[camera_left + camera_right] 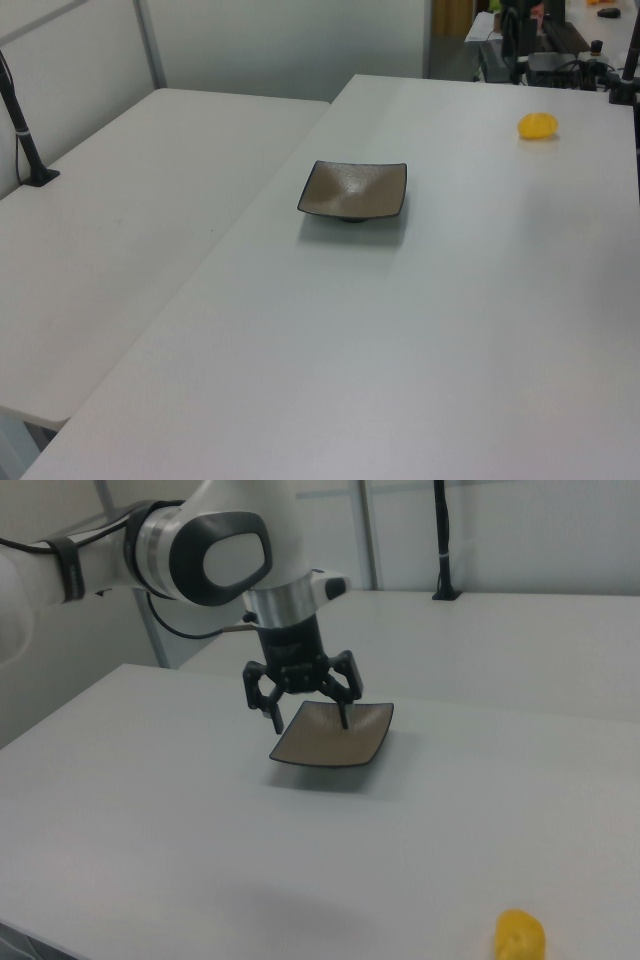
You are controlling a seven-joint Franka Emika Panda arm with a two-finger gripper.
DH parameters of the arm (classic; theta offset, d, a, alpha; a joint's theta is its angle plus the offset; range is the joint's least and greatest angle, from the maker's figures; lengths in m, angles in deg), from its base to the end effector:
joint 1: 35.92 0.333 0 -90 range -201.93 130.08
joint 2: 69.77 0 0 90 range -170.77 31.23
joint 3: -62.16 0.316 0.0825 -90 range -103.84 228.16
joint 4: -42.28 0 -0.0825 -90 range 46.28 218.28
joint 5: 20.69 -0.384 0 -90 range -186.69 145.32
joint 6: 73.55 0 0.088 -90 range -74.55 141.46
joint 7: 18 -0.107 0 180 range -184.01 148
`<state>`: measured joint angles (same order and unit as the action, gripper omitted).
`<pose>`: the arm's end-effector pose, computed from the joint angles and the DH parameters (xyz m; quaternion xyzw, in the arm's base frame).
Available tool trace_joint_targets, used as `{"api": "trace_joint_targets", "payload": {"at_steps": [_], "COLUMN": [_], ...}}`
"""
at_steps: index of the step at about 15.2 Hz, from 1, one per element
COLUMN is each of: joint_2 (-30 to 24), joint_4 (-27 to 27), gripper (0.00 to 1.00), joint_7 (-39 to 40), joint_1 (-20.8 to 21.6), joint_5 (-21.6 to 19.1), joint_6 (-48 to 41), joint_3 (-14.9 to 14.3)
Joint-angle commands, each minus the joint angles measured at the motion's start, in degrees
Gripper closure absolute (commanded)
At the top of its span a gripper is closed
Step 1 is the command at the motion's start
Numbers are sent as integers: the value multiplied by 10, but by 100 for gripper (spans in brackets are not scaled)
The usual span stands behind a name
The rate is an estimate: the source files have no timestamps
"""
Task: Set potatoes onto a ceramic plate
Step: 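Move the gripper toward the yellow potato beside the plate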
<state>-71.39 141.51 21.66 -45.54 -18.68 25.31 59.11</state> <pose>0.5411 -0.1253 0.5771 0.9716 0.2358 0.0024 0.0197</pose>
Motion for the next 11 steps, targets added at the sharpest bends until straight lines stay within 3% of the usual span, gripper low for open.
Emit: {"api": "trace_joint_targets", "payload": {"at_steps": [1,3,11], "joint_2": [6,23,106], "joint_4": [9,8,10], "gripper": [0,0,0], "joint_7": [32,56,138], "joint_1": [-31,-53,-126], "joint_5": [17,17,20], "joint_6": [17,47,137], "joint_3": [-19,-33,-34]}}
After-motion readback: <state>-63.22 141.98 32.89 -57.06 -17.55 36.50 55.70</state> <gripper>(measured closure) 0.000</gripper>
